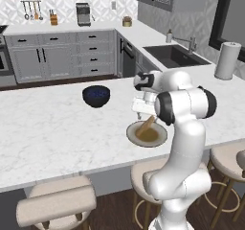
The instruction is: Start the toaster. Once the lever pops up, take the bread to the plate on the dining counter.
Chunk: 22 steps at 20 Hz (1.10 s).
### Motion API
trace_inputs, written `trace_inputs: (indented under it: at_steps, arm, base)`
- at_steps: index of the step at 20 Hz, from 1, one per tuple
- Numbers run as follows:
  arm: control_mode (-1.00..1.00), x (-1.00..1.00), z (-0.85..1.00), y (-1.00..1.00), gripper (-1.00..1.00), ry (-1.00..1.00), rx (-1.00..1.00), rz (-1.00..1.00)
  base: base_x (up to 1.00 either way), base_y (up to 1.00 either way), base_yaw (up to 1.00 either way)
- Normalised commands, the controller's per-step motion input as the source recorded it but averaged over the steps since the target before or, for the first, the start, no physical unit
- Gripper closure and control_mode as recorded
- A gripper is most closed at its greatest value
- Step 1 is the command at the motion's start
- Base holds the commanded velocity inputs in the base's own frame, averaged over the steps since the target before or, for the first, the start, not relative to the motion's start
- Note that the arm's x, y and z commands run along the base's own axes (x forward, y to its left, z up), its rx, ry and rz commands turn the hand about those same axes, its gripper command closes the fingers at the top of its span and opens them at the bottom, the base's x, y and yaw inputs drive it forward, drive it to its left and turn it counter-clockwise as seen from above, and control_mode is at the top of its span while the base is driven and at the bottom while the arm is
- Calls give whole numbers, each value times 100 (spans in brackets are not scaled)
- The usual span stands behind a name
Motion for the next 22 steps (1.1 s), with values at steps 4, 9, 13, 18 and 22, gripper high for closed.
trace_inputs:
  at_steps: [4, 9, 13, 18, 22]
  arm:
    - [-100, -30, 2, 0, -100, 7, -6, -7]
    - [-100, -10, 7, 0, -100, 9, -22, -2]
    - [-100, 0, 12, 0, -100, 3, -24, -1]
    - [-100, -50, 18, 0, -100, -11, -3, -3]
    - [-100, -100, 17, 0, -100, -44, 1, 0]
  base:
    - [0, 0, 0]
    - [0, 0, 0]
    - [0, 0, 0]
    - [0, 0, 0]
    - [0, 0, 0]
